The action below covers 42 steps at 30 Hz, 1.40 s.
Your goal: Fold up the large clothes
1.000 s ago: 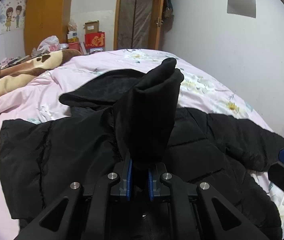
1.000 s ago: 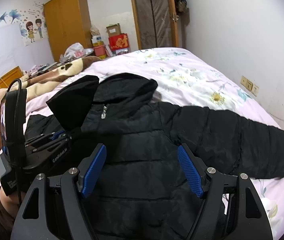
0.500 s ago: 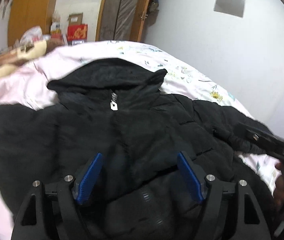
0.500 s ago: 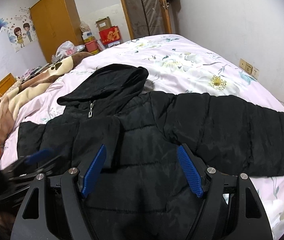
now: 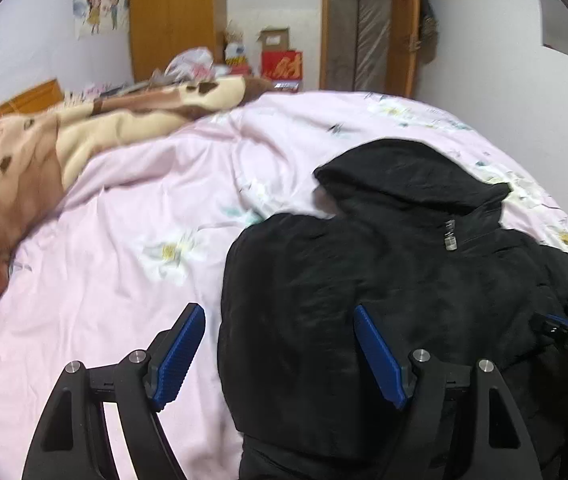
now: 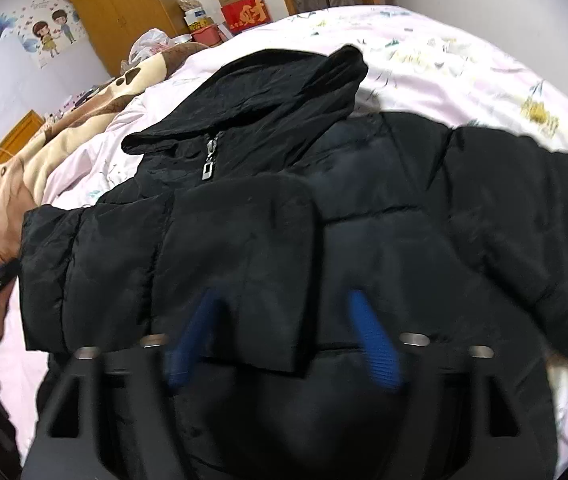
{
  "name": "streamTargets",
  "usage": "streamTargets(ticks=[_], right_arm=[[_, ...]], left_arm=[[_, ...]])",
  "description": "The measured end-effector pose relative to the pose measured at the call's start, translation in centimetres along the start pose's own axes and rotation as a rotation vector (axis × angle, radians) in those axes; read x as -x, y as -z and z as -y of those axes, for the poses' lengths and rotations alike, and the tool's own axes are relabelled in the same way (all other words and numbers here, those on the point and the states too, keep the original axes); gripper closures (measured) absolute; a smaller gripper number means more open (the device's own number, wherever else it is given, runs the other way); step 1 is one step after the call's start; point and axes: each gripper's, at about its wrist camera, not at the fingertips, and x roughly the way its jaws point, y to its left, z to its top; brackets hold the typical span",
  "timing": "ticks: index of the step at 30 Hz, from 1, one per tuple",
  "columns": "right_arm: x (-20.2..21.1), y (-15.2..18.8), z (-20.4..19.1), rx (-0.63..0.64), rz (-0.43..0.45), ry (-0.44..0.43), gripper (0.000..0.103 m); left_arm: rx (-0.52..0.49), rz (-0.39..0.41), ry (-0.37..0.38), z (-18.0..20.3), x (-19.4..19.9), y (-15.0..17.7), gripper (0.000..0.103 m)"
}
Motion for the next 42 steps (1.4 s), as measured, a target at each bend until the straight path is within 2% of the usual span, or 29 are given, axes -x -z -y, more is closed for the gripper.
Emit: streamTargets(ticks=[1, 3, 5, 8, 10, 12, 14, 16, 18, 27, 30, 31, 34, 36, 40, 42], right_arm=[[0.0, 0.1, -0.1, -0.002, -0.002, -0.006, 0.079], [0.4, 0.2, -0.2, -0.004, 0.011, -0.032, 0.096], [1.5, 0.1, -0.3, -0.003, 0.038, -0.069, 0.098], [4.2, 0.0, 0.1, 0.024, 0.111, -0.015, 0.099], [5.7, -0.1, 1.0, -0.007, 0.139, 0.001, 0.099], [6.2, 0.1, 2.0, -0.039, 0.137, 0.018, 0.099], [5.7, 0.2, 2.3, -0.025, 0.114, 0.064, 0.099], [4.6, 0.5, 2.6, -0.033, 0.081, 0.099, 0.099], [3.7, 0.7, 3.2, -0.036, 0.059, 0.118, 0.099], [1.3, 1.7, 3.8, 0.000, 0.013, 0.202, 0.097], [1.4, 1.7, 3.9, -0.001, 0.006, 0.225, 0.084], [1.9, 1.7, 4.2, -0.016, 0.013, 0.226, 0.081], [5.1, 2.0, 5.3, -0.070, 0.083, 0.193, 0.080], [7.8, 2.4, 6.4, -0.099, 0.127, 0.221, 0.078], [12.4, 3.5, 9.3, -0.151, 0.175, 0.253, 0.059], [15.5, 4.5, 11.7, -0.209, 0.212, 0.278, 0.058]], left_arm=[[0.011, -0.015, 0.003, -0.1, -0.4, 0.1, 0.026], [-0.011, -0.020, -0.008, 0.3, -0.8, 0.4, 0.026], [-0.004, -0.026, 0.014, 0.8, -1.1, 0.5, 0.026], [0.001, -0.022, 0.009, 0.7, -1.2, 0.4, 0.026], [-0.019, -0.026, 0.013, 1.4, -1.8, 0.3, 0.026], [-0.036, -0.042, 0.008, 2.1, -3.0, 0.2, 0.026], [-0.046, -0.068, -0.034, 2.5, -4.1, 0.2, 0.026], [-0.008, -0.107, -0.026, 2.4, -5.4, 0.4, 0.026], [0.018, -0.148, -0.029, 2.0, -6.7, 0.5, 0.025], [-0.032, -0.175, -0.056, 2.8, -8.2, 1.2, 0.023], [-0.034, -0.192, -0.063, 2.9, -8.0, 1.0, 0.024], [-0.023, -0.189, -0.060, 2.7, -7.6, 0.9, 0.024], [-0.012, -0.161, -0.025, 2.7, -5.1, 0.7, 0.024], [-0.007, -0.143, -0.006, 3.0, -3.4, 0.7, 0.024], [-0.016, -0.097, 0.055, 4.9, 0.9, 0.7, 0.023], [-0.029, -0.087, 0.097, 6.6, 2.7, 0.8, 0.023]])
